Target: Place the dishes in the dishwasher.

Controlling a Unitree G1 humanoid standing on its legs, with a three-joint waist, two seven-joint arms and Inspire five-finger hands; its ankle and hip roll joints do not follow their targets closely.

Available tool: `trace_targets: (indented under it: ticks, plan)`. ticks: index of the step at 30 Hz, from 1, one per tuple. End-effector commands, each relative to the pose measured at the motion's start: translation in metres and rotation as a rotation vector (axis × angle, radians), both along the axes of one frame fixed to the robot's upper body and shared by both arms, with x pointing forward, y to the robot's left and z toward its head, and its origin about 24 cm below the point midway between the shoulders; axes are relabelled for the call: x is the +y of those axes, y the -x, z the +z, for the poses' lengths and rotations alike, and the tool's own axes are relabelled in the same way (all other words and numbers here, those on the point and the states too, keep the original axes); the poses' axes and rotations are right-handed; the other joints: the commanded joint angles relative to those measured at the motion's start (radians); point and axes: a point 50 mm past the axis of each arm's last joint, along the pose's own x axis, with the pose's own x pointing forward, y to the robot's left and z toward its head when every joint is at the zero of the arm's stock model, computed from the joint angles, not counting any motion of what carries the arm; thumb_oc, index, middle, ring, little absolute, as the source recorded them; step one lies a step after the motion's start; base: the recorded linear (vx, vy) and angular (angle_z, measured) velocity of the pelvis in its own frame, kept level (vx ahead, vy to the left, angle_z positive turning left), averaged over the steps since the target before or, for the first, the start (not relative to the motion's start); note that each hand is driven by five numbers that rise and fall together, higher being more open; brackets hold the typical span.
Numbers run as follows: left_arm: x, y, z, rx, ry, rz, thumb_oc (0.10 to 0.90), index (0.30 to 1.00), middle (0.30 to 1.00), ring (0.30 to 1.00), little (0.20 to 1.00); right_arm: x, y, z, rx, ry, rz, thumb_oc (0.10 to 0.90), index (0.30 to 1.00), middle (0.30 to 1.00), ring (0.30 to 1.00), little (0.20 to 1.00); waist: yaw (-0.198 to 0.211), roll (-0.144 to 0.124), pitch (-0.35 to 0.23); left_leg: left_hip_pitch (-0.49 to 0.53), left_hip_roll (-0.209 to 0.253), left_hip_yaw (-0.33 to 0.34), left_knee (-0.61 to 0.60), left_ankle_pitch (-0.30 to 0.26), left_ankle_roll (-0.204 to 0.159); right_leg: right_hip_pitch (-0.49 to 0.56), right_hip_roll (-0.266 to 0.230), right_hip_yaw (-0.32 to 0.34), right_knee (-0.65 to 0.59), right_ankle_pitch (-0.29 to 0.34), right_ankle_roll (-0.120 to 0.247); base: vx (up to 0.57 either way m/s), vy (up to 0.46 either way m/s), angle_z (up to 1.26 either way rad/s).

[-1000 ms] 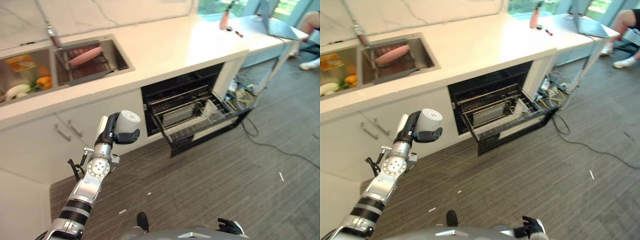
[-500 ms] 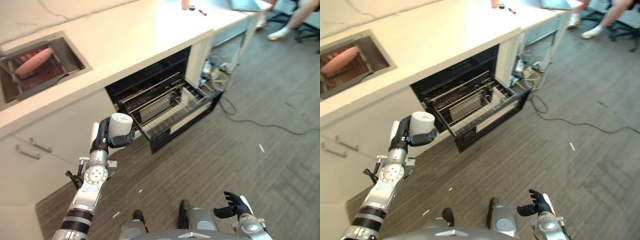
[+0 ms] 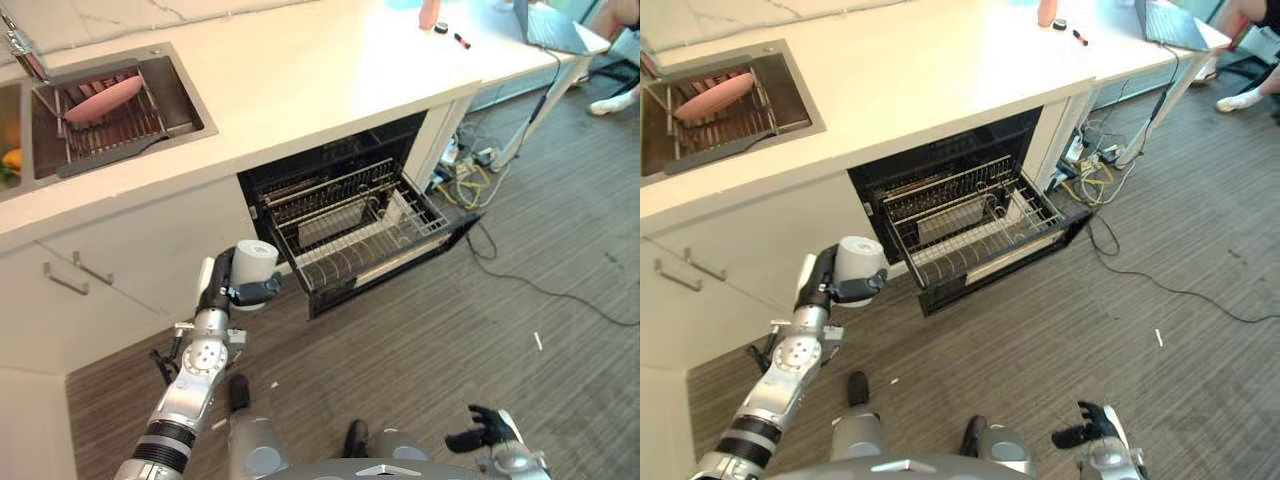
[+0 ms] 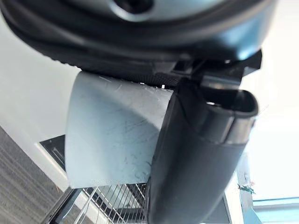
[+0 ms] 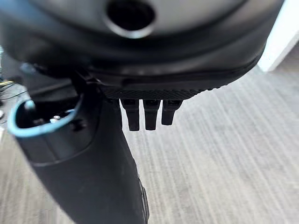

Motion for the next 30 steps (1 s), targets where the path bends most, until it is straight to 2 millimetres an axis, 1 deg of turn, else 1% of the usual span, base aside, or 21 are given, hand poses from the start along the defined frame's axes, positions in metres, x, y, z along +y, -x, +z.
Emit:
trace_targets:
  ticks: [1,2,3,4,5,6,7,8,9,10,11,12,13,14,16,17,18,21,22,26,30]
  plan:
    - [0.003,-0.034,0.083,-0.356,-0.079,-0.066,0.400,0.300,0.300,0.300,0.300,0.004,-0.004,0.001,-0.061,-0.017,-0.093,0.800,0.900,0.900,0.900,0.900,-0.004,-0.053,-0.039,-0.017,-0.030,0.018,0.099,-0.053,-0.017,0.056,-0.106,0.086,-0.022,0.103,0.103,0.13,0.181,-0.29]
    - [0.006,-0.035,0.086,-0.358,-0.100,-0.073,0.400,0.300,0.300,0.300,0.300,0.010,-0.008,-0.001,-0.058,-0.028,-0.077,0.800,0.900,0.900,0.900,0.900,0.009,-0.068,-0.035,0.008,-0.021,0.051,0.110,-0.082,-0.006,0.022,-0.117,0.080,0.015,0.122,0.114,0.11,0.138,-0.49]
    - [0.008,-0.034,0.087,-0.359,-0.119,-0.079,0.400,0.300,0.300,0.300,0.300,0.015,-0.012,-0.002,-0.058,-0.035,-0.049,0.800,0.900,0.900,0.900,0.900,0.016,-0.075,-0.041,0.033,-0.012,0.085,0.108,-0.102,0.002,0.004,-0.123,0.049,0.018,0.147,0.127,0.12,0.109,-0.72]
    - [0.008,-0.033,0.088,-0.359,-0.122,-0.091,0.400,0.300,0.300,0.300,0.300,0.021,-0.015,-0.003,-0.059,-0.044,-0.033,0.800,0.900,0.900,0.900,0.900,0.023,-0.084,-0.043,0.066,-0.013,0.111,0.093,-0.110,0.007,-0.018,-0.108,0.041,0.006,0.157,0.125,0.16,0.097,-0.59]
    - [0.007,-0.033,0.088,-0.360,-0.114,-0.094,0.400,0.300,0.300,0.300,0.300,0.023,-0.016,-0.003,-0.057,-0.048,-0.024,0.800,0.900,0.900,0.900,0.900,0.021,-0.088,-0.041,0.096,-0.025,0.117,0.067,-0.111,0.012,-0.040,-0.079,0.053,-0.015,0.158,0.120,0.17,0.088,-0.62]
    - [0.008,-0.032,0.088,-0.361,-0.110,-0.093,0.400,0.300,0.300,0.300,0.300,0.023,-0.018,-0.003,-0.066,-0.048,-0.021,0.800,0.900,0.900,0.900,0.900,0.020,-0.089,-0.039,0.109,-0.037,0.120,0.057,-0.116,0.016,-0.049,-0.064,0.062,-0.039,0.160,0.121,0.16,0.062,-0.61]
    - [0.005,-0.032,0.087,-0.357,-0.106,-0.107,0.400,0.300,0.300,0.300,0.300,0.022,-0.025,0.000,-0.088,-0.041,-0.017,0.800,0.900,0.900,0.900,0.900,0.028,-0.086,-0.037,0.125,-0.051,0.131,0.049,-0.123,0.019,-0.035,-0.073,0.021,-0.102,0.183,0.137,0.10,0.037,-0.51]
    - [0.005,-0.032,0.087,-0.357,-0.106,-0.107,0.400,0.300,0.300,0.300,0.300,0.022,-0.025,0.000,-0.089,-0.040,-0.017,0.800,0.900,0.900,0.900,0.900,0.027,-0.086,-0.036,0.126,-0.051,0.131,0.047,-0.123,0.019,-0.034,-0.073,0.020,-0.103,0.184,0.137,0.08,0.004,-0.26]
    - [0.000,-0.034,0.084,-0.349,-0.096,-0.121,0.400,0.300,0.300,0.300,0.300,0.023,-0.027,0.000,-0.102,-0.046,-0.023,0.800,0.900,0.900,0.900,0.900,0.022,-0.084,-0.035,0.126,-0.067,0.120,0.037,-0.121,0.023,-0.034,-0.060,0.050,-0.106,0.165,0.129,0.05,0.013,-0.01]
    - [-0.003,-0.035,0.083,-0.353,-0.077,-0.123,0.400,0.300,0.300,0.300,0.300,0.021,-0.027,0.001,-0.110,-0.045,-0.030,0.800,0.900,0.900,0.900,0.900,0.018,-0.079,-0.033,0.129,-0.081,0.114,0.027,-0.119,0.025,-0.033,-0.057,0.074,-0.117,0.162,0.124,0.11,0.005,0.58]
    - [-0.005,-0.033,0.082,-0.355,-0.054,-0.129,0.400,0.300,0.300,0.300,0.300,0.017,-0.030,0.004,-0.130,-0.034,-0.050,0.800,0.900,0.900,0.900,0.900,0.016,-0.067,-0.043,0.146,-0.091,0.131,0.015,-0.118,0.023,-0.008,-0.066,0.050,-0.165,0.175,0.126,0.08,0.008,0.68]
    - [-0.005,-0.033,0.082,-0.355,-0.054,-0.128,0.400,0.300,0.300,0.300,0.300,0.017,-0.030,0.004,-0.130,-0.034,-0.050,0.800,0.900,0.900,0.900,0.900,0.016,-0.067,-0.043,0.147,-0.091,0.130,0.014,-0.118,0.023,-0.008,-0.066,0.049,-0.166,0.175,0.126,0.10,0.016,0.57]
    - [-0.008,-0.031,0.079,-0.347,-0.031,-0.137,0.400,0.300,0.300,0.300,0.300,0.015,-0.031,0.005,-0.141,-0.033,-0.062,0.800,0.900,0.900,0.900,0.900,0.010,-0.056,-0.051,0.158,-0.103,0.131,-0.006,-0.111,0.022,0.007,-0.069,0.047,-0.180,0.178,0.126,0.07,0.026,0.02]
    - [-0.008,-0.030,0.077,-0.341,-0.022,-0.138,0.400,0.300,0.300,0.300,0.300,0.014,-0.032,0.006,-0.151,-0.031,-0.064,0.800,0.900,0.900,0.900,0.900,0.006,-0.050,-0.056,0.165,-0.109,0.130,-0.021,-0.105,0.021,0.012,-0.072,0.048,-0.185,0.186,0.128,0.10,0.058,-0.05]
    - [-0.010,-0.028,0.075,-0.334,-0.007,-0.149,0.400,0.300,0.300,0.300,0.300,0.010,-0.037,0.010,-0.185,-0.018,-0.074,0.800,0.900,0.900,0.900,0.900,-0.004,-0.026,-0.067,0.181,-0.125,0.135,-0.059,-0.094,0.023,0.031,-0.082,0.039,-0.214,0.191,0.134,0.06,0.054,0.02]
    - [-0.010,-0.028,0.075,-0.334,-0.006,-0.149,0.400,0.300,0.300,0.300,0.300,0.009,-0.036,0.010,-0.184,-0.017,-0.074,0.800,0.900,0.900,0.900,0.900,-0.005,-0.026,-0.067,0.183,-0.126,0.134,-0.061,-0.093,0.023,0.032,-0.082,0.039,-0.215,0.192,0.134,0.05,0.062,0.00]
    - [-0.011,-0.027,0.074,-0.331,0.003,-0.155,0.400,0.300,0.300,0.300,0.300,0.008,-0.040,0.013,-0.209,-0.011,-0.078,0.800,0.900,0.900,0.900,0.900,-0.013,-0.009,-0.074,0.195,-0.140,0.131,-0.090,-0.083,0.023,0.045,-0.089,0.032,-0.235,0.198,0.138,0.04,0.070,0.04]
    - [-0.013,-0.025,0.070,-0.326,0.026,-0.154,0.400,0.300,0.300,0.300,0.300,0.007,-0.048,0.021,-0.264,0.006,-0.041,0.800,0.900,0.900,0.900,0.900,-0.029,0.016,-0.091,0.226,-0.165,0.145,-0.133,-0.083,0.027,0.072,-0.110,0.024,-0.299,0.235,0.160,0.05,0.074,0.08]
    - [-0.013,-0.024,0.070,-0.325,0.026,-0.154,0.400,0.300,0.300,0.300,0.300,0.007,-0.047,0.021,-0.262,0.006,-0.040,0.800,0.900,0.900,0.900,0.900,-0.030,0.017,-0.090,0.231,-0.166,0.145,-0.134,-0.086,0.026,0.077,-0.109,0.023,-0.301,0.233,0.161,0.03,0.044,-0.03]
    - [-0.016,-0.023,0.066,-0.313,0.035,-0.160,0.400,0.300,0.300,0.300,0.300,0.006,-0.057,0.030,-0.335,0.013,-0.023,0.800,0.900,0.900,0.900,0.900,-0.040,0.024,-0.098,0.247,-0.174,0.142,-0.148,-0.083,0.031,0.083,-0.116,0.029,-0.297,0.234,0.160,0.02,0.017,0.01]
    - [-0.018,-0.023,0.064,-0.307,0.033,-0.165,0.400,0.300,0.300,0.300,0.300,-0.001,-0.062,0.039,-0.399,0.038,-0.039,0.800,0.900,0.900,0.900,0.900,-0.054,0.030,-0.106,0.261,-0.177,0.146,-0.159,-0.085,0.033,0.088,-0.116,0.035,-0.298,0.232,0.160,0.02,0.012,0.03]
